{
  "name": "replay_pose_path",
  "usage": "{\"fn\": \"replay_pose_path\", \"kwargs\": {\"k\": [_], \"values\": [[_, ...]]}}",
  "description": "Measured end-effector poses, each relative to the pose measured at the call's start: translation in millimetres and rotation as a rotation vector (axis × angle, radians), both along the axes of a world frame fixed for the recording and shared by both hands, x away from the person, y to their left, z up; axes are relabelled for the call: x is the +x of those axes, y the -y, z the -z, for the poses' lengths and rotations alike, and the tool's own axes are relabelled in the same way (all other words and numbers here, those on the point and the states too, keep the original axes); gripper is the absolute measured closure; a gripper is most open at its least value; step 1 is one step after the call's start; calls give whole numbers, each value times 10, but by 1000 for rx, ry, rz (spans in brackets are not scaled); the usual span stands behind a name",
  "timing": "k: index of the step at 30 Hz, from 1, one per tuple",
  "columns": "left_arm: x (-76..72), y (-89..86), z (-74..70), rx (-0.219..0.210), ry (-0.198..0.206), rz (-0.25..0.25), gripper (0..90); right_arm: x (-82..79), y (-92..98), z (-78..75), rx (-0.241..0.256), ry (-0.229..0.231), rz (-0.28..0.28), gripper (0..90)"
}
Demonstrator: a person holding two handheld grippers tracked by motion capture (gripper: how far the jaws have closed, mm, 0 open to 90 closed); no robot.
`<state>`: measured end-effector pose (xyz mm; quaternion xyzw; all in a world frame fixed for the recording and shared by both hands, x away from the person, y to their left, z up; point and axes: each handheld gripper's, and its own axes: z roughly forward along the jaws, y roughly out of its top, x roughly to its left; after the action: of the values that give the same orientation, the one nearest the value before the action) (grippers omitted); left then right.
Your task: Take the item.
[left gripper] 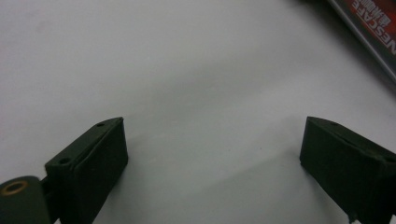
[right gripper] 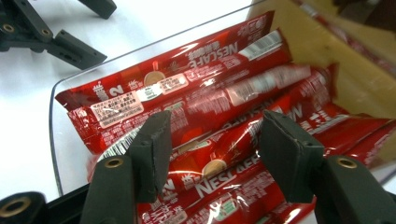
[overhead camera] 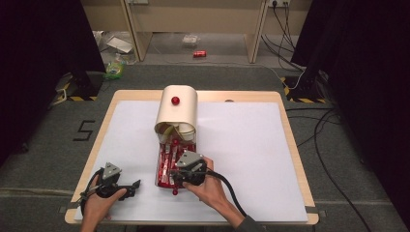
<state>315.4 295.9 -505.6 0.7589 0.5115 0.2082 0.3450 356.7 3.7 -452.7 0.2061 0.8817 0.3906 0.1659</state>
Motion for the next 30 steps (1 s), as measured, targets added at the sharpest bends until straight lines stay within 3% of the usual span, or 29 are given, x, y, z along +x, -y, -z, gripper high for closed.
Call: {"fn": "replay_pose_path", "kwargs": {"k": [6,20,25,30], "values": [[0,0,0,0,0,0,67,3,-30,27,-9,-12,25,452],[0,1,0,-1,1,-1,67,119,-24,48,34,-7,60,730],[0,1,0,0,0,0,67,148,-20,-1,33,-24,47,771],[-1,0,0,0,0,0,67,169,56,-71,62,-50,50,812]]}}
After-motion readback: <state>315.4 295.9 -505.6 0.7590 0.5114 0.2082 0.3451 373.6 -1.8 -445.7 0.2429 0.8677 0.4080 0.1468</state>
